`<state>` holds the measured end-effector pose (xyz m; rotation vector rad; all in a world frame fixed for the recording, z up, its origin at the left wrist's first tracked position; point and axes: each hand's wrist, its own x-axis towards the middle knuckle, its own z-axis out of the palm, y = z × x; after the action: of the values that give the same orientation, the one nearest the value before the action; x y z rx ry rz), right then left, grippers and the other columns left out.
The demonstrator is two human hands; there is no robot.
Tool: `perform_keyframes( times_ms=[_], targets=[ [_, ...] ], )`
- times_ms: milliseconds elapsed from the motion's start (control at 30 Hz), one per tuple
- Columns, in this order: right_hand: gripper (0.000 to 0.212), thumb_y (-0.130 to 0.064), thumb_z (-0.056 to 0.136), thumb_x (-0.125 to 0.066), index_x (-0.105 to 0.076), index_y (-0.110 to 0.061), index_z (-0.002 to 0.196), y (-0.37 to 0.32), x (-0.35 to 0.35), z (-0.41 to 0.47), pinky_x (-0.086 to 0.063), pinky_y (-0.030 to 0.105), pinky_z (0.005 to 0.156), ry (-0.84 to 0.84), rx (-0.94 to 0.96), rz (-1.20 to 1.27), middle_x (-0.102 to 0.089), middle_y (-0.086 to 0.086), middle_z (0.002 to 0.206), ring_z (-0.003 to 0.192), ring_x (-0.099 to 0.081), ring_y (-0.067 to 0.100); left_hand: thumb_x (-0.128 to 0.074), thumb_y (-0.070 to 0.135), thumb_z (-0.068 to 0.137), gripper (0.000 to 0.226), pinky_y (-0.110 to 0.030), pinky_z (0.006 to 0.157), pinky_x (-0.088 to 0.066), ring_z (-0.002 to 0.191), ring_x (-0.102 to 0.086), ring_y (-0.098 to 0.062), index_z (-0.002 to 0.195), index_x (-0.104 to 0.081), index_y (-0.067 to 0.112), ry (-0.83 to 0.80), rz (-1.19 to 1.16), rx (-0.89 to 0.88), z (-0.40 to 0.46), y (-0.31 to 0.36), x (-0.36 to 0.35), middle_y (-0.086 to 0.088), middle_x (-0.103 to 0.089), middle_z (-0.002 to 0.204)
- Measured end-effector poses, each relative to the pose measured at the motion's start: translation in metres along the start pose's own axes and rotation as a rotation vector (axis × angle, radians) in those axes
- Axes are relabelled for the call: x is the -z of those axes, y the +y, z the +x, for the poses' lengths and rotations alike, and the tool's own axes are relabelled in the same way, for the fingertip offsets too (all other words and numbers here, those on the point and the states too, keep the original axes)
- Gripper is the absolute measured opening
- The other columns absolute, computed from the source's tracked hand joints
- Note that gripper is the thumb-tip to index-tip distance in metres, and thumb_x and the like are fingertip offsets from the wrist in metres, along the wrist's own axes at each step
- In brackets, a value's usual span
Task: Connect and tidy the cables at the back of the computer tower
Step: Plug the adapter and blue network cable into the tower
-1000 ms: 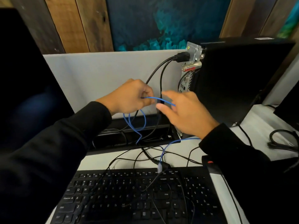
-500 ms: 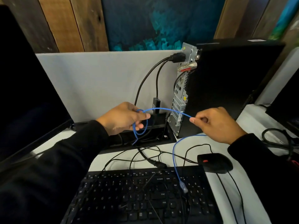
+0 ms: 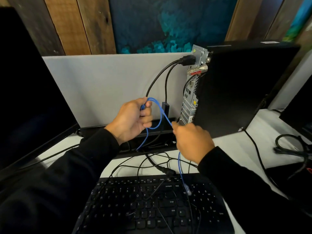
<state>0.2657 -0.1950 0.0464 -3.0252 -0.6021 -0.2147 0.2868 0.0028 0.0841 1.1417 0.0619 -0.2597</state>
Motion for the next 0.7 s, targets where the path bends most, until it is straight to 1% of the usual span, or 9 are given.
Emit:
perform_keyframes(
  times_ms=[100,167,300,367,467,533,567,633,700],
  targets=[
    [0.055,-0.015,0.106,-0.044,-0.026,-0.021,0.158,-0.004,-0.013,-0.002,-0.042,0.04,0.069,-0.052,-0.034,-0.048,-0.063,0.013,0.108,0.097,-0.065,0.035,-0.033,0.03,0.109,0.035,-0.023,0.043,-0.024,0.038,-0.02,-0.008,0.08,-0.049,0.018,-0.044,-0.145,-0.016,-0.001,-0.001,0.006,0.008,-0.023,0.05],
    [0.061,-0.021,0.108,-0.041,-0.015,-0.023,0.163,-0.002,-0.02,-0.009,-0.043,0.041,0.071,-0.098,-0.057,-0.055,-0.065,0.014,0.116,0.103,-0.065,0.036,-0.033,0.03,0.11,0.036,-0.022,0.044,-0.028,0.037,-0.022,-0.008,0.086,-0.055,0.015,-0.051,-0.205,-0.076,-0.002,0.001,0.01,0.007,-0.026,0.05],
    [0.053,-0.031,0.112,-0.032,-0.016,-0.024,0.162,-0.004,-0.029,-0.028,-0.04,0.039,0.069,-0.178,-0.032,-0.024,-0.065,0.014,0.117,0.103,-0.065,0.037,-0.032,0.022,0.11,0.035,-0.024,0.053,-0.037,0.044,-0.031,-0.009,0.109,-0.064,0.008,-0.07,-0.127,-0.217,-0.002,0.0,0.012,0.005,-0.039,0.059],
    [0.041,-0.035,0.112,-0.036,-0.038,-0.022,0.151,-0.009,-0.027,-0.03,-0.042,0.039,0.069,-0.174,0.005,-0.003,-0.064,0.012,0.113,0.102,-0.065,0.037,-0.032,0.017,0.111,0.031,-0.027,0.06,-0.044,0.049,-0.044,-0.013,0.113,-0.06,0.005,-0.111,0.074,-0.262,-0.007,-0.008,0.001,0.002,-0.051,0.063],
    [0.025,-0.035,0.106,-0.049,-0.06,-0.017,0.121,-0.019,-0.02,-0.019,-0.053,0.041,0.072,-0.05,0.086,0.091,-0.062,0.011,0.109,0.096,-0.066,0.037,-0.035,0.017,0.112,0.023,-0.033,0.079,-0.057,0.074,-0.069,-0.019,0.104,-0.053,0.006,-0.153,0.635,-0.319,-0.011,-0.031,-0.011,-0.01,-0.07,0.081],
    [0.016,-0.019,0.098,-0.057,-0.066,-0.012,0.109,-0.021,-0.014,-0.01,-0.058,0.046,0.074,0.037,0.215,0.168,-0.06,0.011,0.11,0.086,-0.066,0.034,-0.04,0.029,0.11,0.024,-0.044,0.081,-0.056,0.08,-0.065,-0.021,0.095,-0.05,0.013,-0.141,0.98,-0.433,-0.01,-0.047,-0.011,-0.008,-0.068,0.087],
    [0.013,-0.01,0.095,-0.058,-0.069,-0.009,0.102,-0.02,-0.009,-0.006,-0.058,0.046,0.073,0.066,0.28,0.18,-0.06,0.011,0.106,0.082,-0.065,0.032,-0.041,0.032,0.109,0.024,-0.046,0.075,-0.053,0.073,-0.059,-0.018,0.092,-0.049,0.017,-0.11,1.047,-0.481,-0.01,-0.051,-0.009,-0.002,-0.062,0.08],
    [0.008,-0.006,0.093,-0.062,-0.069,-0.009,0.091,-0.013,0.002,-0.005,-0.056,0.045,0.068,0.189,0.342,0.233,-0.06,0.009,0.09,0.074,-0.061,0.027,-0.04,0.029,0.11,0.025,-0.042,0.064,-0.048,0.063,-0.053,-0.015,0.087,-0.046,0.022,-0.064,0.983,-0.52,-0.011,-0.055,-0.005,0.005,-0.054,0.069],
    [0.012,-0.022,0.093,-0.071,-0.065,-0.015,0.085,-0.002,0.013,-0.007,-0.052,0.04,0.061,0.356,0.302,0.313,-0.056,0.003,0.08,0.069,-0.057,0.026,-0.038,0.027,0.111,0.028,-0.035,0.057,-0.044,0.057,-0.05,-0.014,0.085,-0.047,0.021,-0.086,0.913,-0.515,-0.015,-0.055,-0.004,0.004,-0.053,0.064]
  ],
)
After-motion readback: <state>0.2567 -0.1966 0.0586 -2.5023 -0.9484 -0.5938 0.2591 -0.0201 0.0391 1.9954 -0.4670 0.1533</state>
